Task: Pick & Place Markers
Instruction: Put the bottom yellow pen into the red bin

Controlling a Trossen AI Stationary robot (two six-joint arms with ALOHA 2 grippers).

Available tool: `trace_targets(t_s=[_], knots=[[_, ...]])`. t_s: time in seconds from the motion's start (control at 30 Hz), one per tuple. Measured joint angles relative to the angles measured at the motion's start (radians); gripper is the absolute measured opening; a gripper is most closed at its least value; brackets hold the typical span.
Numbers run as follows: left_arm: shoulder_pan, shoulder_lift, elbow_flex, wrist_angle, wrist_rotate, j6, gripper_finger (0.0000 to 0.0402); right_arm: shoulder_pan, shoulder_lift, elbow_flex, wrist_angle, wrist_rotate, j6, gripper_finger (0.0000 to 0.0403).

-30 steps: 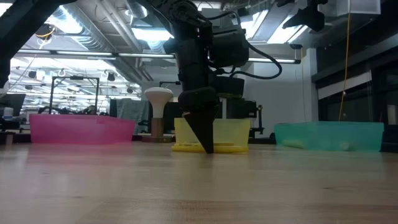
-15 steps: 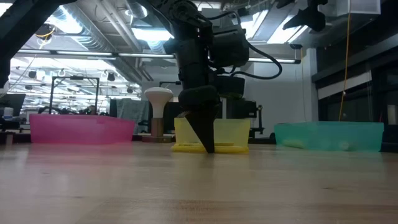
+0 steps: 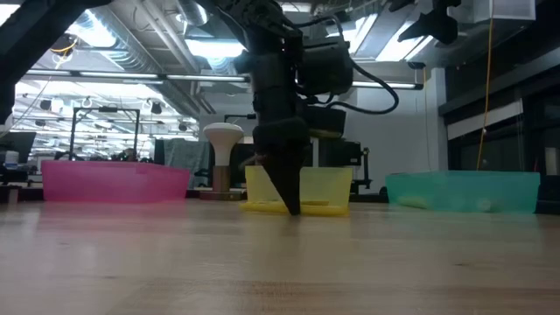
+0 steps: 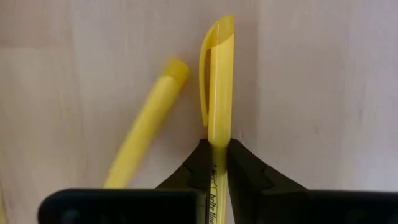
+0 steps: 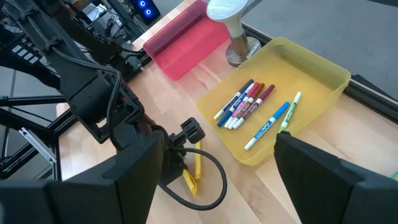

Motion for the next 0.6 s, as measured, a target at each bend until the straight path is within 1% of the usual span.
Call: trace_targets(t_s=[0.27,0.6], knots=[[-0.001,0.0,0.12,-0.101,-0.004,0.018,0.0023,0.0,0.0,0.0,0.001,0.0,0.0,0.0298],[0.0,-0.003,0.321,-0.226,-0.074,0.081,0.0023,0.0,-0.005,0.0,0.059,0.0,-0.001,0.0298]])
